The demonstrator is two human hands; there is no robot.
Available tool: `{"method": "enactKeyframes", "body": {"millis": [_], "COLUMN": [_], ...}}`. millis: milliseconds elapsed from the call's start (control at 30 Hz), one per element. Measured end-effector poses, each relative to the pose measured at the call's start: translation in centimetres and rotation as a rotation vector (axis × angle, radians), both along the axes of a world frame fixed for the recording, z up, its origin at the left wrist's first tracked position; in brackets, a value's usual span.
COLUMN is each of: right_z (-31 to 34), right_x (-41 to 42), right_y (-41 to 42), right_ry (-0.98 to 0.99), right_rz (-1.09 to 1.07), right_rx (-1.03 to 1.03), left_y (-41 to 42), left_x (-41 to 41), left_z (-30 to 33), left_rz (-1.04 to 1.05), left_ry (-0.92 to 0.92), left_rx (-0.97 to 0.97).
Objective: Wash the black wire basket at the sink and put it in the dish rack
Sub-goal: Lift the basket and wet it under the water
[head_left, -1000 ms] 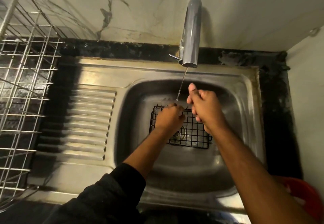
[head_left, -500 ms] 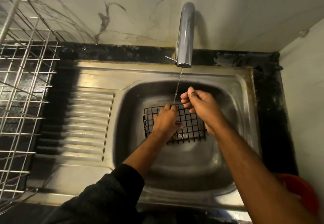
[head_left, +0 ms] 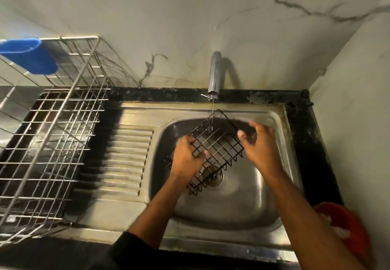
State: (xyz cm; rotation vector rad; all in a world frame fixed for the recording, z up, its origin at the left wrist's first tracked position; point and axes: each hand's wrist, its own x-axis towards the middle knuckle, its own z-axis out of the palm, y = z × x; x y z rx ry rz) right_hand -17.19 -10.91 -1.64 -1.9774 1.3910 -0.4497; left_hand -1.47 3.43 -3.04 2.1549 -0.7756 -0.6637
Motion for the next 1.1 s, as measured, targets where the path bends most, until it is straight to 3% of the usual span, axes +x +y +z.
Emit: {"method": "enactKeyframes", "body": {"millis": [100,233,467,700,833,1000,1100], "right_z": [0.4,1.9,2.3,3.0,3.7,4.3,4.4], "right_x": [-1.8,-2.3,-1.5,-0.1,0.4,0.7,0.7], "right_y": [1.5,4.2,5.0,4.9,4.7,4.4,3.9], "right_ry": [0.011,-0.271,-0.350,-0.532,-0.508,-0.477,-0.455], "right_rz": [0.017,0.024,0.013,-0.038,0.012,0.063,0.104], "right_rx": [0.274,0.522,0.308,0.335,0.265,0.287,0.316], "left_y": [1.0,2.1,3.7,5.2,5.7,5.5,5.1], "left_x": [-0.7,-2.6,-4.9,-4.8,-4.5,-2.6,-1.6], "left_z": [2.0,4.0,5.5,5.9,6.1,5.8,6.5], "left_rz": [0.092,0.170,0.137,0.126,0.153,0.308,0.267], "left_ry": [0.102,0.341,0.425,0.629,0.670,0.435,0.156], "left_rx": [-0.037,-0.156,-0.179,-0.179,-0.166,-0.152,-0.226]}}
